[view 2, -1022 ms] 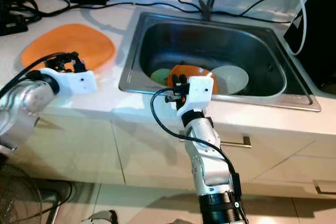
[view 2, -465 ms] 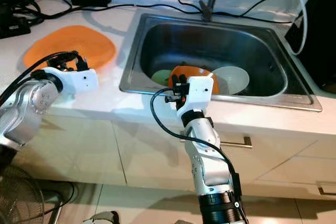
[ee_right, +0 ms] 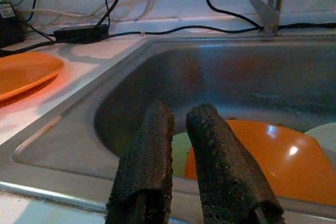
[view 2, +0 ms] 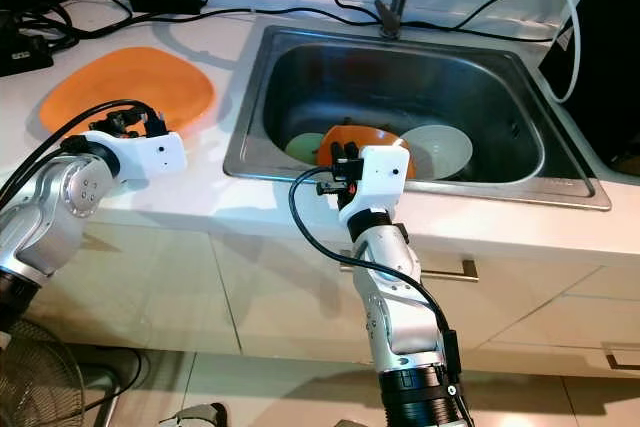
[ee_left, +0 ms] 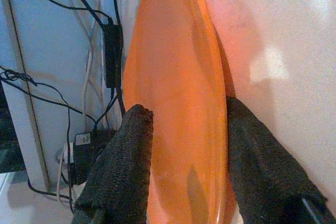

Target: Kitchen organization

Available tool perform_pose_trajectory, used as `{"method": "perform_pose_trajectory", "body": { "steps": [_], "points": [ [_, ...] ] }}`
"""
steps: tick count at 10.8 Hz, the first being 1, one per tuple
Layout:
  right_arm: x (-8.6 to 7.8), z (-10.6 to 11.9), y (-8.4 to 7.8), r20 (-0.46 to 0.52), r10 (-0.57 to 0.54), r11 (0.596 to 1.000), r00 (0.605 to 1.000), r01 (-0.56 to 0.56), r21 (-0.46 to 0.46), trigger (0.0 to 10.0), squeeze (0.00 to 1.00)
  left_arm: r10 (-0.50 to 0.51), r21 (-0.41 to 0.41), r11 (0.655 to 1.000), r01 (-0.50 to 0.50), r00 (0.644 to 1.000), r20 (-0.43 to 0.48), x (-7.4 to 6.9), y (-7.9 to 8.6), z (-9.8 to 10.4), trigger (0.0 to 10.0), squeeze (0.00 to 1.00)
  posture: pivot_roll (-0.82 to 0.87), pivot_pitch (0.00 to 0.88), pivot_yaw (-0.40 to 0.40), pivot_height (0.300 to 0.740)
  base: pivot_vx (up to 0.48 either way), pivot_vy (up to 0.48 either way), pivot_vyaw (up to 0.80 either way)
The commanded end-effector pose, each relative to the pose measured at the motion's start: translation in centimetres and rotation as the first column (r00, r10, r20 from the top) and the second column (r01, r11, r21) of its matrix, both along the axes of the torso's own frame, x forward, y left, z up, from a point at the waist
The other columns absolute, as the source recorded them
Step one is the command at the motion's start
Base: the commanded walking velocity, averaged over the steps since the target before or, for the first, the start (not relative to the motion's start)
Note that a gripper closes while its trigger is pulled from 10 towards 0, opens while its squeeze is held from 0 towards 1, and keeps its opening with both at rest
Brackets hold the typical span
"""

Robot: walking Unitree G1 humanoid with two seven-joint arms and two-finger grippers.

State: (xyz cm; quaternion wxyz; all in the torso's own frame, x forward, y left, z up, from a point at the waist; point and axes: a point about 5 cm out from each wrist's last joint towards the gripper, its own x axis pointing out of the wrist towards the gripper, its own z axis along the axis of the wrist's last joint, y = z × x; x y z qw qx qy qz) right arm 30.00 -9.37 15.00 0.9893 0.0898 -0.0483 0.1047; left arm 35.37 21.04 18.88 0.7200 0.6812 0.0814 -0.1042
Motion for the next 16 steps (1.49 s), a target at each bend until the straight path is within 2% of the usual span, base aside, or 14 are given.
{"method": "perform_pose_trajectory", "body": {
  "steps": [1, 10, 14, 15, 16],
  "points": [
    [0.0, -0.2, -0.3, -0.016, -0.012, 1.0, 1.0, 0.012, -0.003, 10.0, 0.0, 0.033, 0.017, 0.999, -0.031, 0.988, -0.153, -0.7, 0.6, -3.6, 0.0, 0.0, 0.06, 0.105, -0.08, 0.74, 0.0, 0.0, 0.0],
    [0.1, -0.3, -0.4, -0.011, -0.021, 1.0, 1.0, 0.021, -0.003, 10.0, 0.0, 0.011, 0.012, 1.0, -0.009, 0.99, -0.14, -0.9, 0.2, -3.7, 0.0, 0.0, 0.06, 0.082, -0.075, 0.74, 0.0, 0.0, 0.0],
    [0.2, -0.3, -0.3, -0.011, -0.019, 1.0, 1.0, 0.019, -0.001, 10.0, 0.0, -0.033, 0.034, 0.999, 0.036, 0.996, -0.077, -0.9, -0.5, -2.9, 0.0, 0.0, 0.06, 0.077, -0.077, 0.74, 0.0, 0.0, 0.0],
    [0.2, -0.2, -0.3, -0.01, -0.018, 1.0, 1.0, 0.018, 0.0, 10.0, 0.0, -0.063, 0.025, 0.998, 0.064, 0.997, -0.033, -0.9, -1.2, -2.5, 0.0, 0.0, 0.06, 0.081, -0.078, 0.74, 0.0, 0.0, 0.0],
    [0.3, -0.1, -0.3, -0.008, -0.018, 1.0, 1.0, 0.018, 0.003, 10.0, 0.0, -0.091, 0.008, 0.996, 0.09, 0.995, 0.032, -0.8, -1.9, -1.7, 6.3, 0.0, 0.06, 0.082, -0.078, 0.74, 0.0, 0.0, 0.0]
  ]
}}
